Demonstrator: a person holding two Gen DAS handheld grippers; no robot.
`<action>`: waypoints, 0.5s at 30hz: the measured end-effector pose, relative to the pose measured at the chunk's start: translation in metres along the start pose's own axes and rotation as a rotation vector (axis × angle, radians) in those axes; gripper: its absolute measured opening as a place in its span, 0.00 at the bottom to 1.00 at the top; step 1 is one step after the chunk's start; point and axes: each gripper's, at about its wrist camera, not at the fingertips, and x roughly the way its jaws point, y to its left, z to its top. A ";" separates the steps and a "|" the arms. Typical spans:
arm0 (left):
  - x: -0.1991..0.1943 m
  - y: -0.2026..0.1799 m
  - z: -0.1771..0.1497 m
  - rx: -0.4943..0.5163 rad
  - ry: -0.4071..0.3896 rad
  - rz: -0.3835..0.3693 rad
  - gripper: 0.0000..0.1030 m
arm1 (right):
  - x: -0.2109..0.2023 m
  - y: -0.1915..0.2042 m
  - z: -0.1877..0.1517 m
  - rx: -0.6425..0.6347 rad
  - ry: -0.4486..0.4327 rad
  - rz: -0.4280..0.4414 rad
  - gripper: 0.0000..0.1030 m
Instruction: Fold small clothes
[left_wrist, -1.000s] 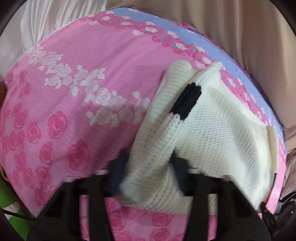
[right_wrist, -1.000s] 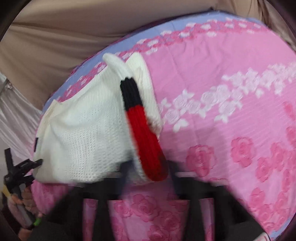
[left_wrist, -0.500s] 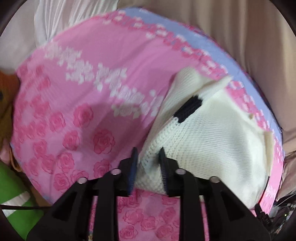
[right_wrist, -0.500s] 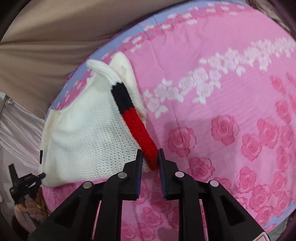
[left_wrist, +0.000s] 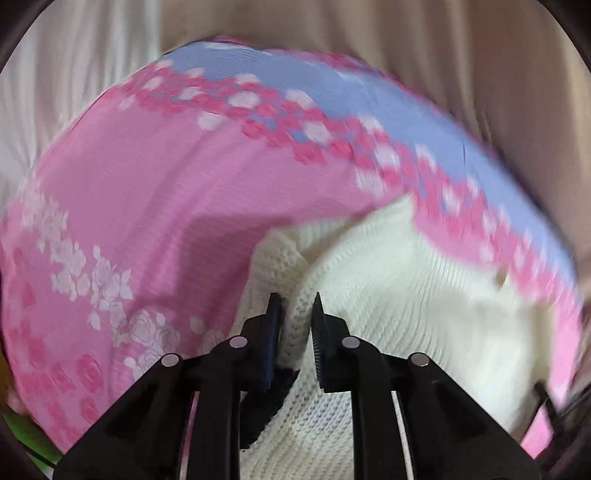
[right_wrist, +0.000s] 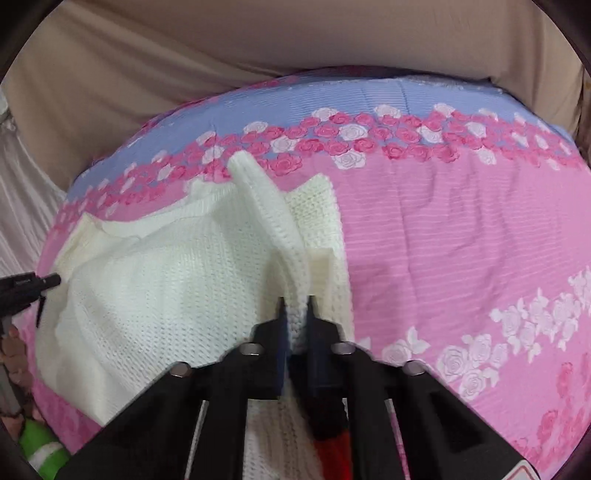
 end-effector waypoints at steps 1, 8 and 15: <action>-0.002 0.008 0.003 -0.038 -0.015 0.003 0.12 | -0.005 -0.004 0.003 0.030 -0.027 0.010 0.07; 0.009 0.067 -0.003 -0.205 0.064 0.017 0.17 | -0.001 -0.016 -0.015 0.005 0.047 -0.075 0.34; -0.045 0.039 -0.042 -0.018 -0.092 0.001 0.56 | -0.027 -0.009 -0.037 -0.042 0.016 -0.070 0.49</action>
